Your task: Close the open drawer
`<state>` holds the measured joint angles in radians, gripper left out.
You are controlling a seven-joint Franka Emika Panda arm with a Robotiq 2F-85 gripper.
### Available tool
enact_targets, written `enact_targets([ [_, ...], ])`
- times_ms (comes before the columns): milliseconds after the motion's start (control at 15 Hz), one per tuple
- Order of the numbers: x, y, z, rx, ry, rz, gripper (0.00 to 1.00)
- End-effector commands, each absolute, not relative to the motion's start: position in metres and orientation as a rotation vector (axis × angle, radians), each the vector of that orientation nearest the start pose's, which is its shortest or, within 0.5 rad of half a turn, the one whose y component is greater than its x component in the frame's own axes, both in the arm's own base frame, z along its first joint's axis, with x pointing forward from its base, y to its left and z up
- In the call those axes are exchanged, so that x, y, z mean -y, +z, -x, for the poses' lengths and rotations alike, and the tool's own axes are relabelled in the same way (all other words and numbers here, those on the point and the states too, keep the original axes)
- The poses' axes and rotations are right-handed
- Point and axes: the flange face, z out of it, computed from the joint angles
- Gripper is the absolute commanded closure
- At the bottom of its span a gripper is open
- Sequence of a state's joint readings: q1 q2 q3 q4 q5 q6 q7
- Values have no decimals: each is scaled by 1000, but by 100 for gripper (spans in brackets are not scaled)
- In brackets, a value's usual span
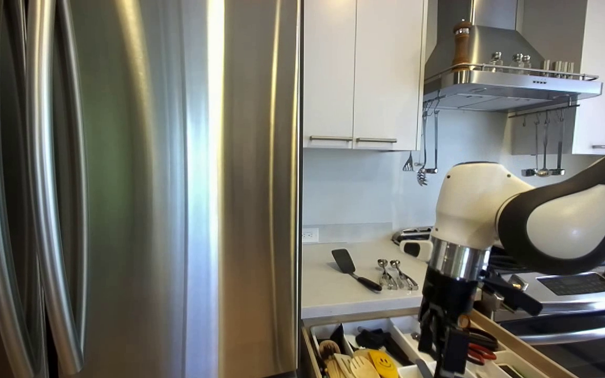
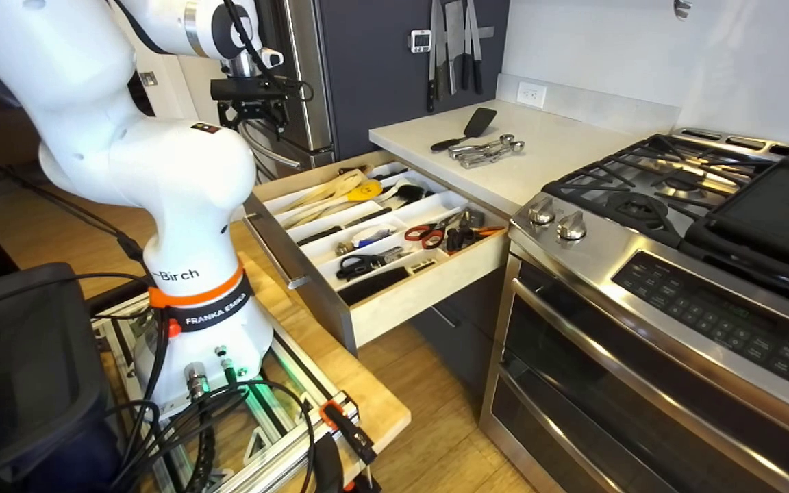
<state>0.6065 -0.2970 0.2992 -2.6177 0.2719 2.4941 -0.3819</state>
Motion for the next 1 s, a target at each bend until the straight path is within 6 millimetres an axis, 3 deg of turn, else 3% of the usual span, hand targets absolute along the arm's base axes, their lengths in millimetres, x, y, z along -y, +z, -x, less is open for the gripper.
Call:
enact_targets([
  [0, -365, 332, -250, 1691, -127, 2371, 0],
  [67, -370, 320, -244, 1731, -95, 2315, 25],
  [133, -376, 311, -239, 1754, -49, 2260, 26],
  [333, -382, 280, -232, 1767, 48, 2158, 50],
  [733, -379, 231, -236, 1730, 179, 2094, 96],
  [933, -379, 215, -240, 1732, 229, 2096, 100],
])
